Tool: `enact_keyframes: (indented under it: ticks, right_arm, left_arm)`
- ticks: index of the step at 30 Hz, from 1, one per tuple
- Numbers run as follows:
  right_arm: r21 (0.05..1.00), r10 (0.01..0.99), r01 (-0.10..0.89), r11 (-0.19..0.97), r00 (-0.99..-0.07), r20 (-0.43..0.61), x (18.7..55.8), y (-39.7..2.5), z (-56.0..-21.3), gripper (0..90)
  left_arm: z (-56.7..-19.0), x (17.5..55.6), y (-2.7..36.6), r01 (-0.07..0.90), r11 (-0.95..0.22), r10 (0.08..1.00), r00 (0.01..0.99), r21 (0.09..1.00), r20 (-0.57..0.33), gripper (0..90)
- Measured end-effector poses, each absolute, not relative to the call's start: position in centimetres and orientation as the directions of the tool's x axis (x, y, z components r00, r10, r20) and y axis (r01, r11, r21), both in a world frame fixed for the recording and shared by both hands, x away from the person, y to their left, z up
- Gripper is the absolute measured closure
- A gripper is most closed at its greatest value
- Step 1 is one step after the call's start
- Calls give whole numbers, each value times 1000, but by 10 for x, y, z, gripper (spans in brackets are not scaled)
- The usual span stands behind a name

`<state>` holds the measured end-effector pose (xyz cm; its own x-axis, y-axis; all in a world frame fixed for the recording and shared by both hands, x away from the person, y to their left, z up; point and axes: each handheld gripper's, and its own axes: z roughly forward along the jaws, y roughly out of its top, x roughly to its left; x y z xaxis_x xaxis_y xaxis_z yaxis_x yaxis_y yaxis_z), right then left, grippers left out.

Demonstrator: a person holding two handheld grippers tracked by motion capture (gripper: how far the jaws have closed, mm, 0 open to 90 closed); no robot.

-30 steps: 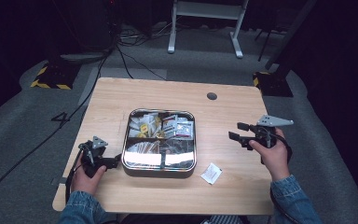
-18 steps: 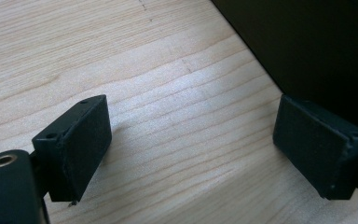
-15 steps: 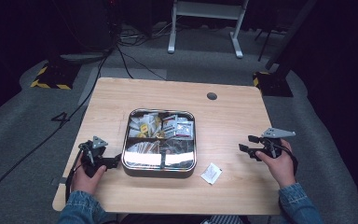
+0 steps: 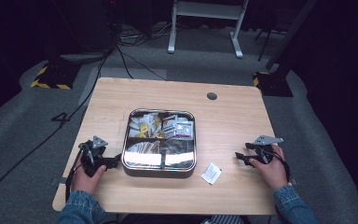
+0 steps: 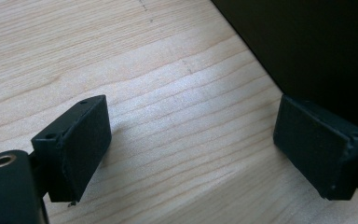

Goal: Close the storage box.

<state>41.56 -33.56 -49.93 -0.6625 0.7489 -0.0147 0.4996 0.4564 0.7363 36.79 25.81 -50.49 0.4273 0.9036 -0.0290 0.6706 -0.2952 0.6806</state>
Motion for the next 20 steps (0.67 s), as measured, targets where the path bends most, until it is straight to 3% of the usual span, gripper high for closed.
enact_keyframes:
  ticks: [9, 20]
  right_arm:
    - [737, 788, 528, 422, -616, -11, 418, -335, -505, 149]
    - [734, 789, 533, 421, -615, -6, 419, -335, -505, 139]
  left_arm:
    - [-505, 368, 258, 671, -295, 904, 427, 681, -29, 115]
    - [-505, 368, 258, 670, -291, 906, 423, 683, -30, 113]
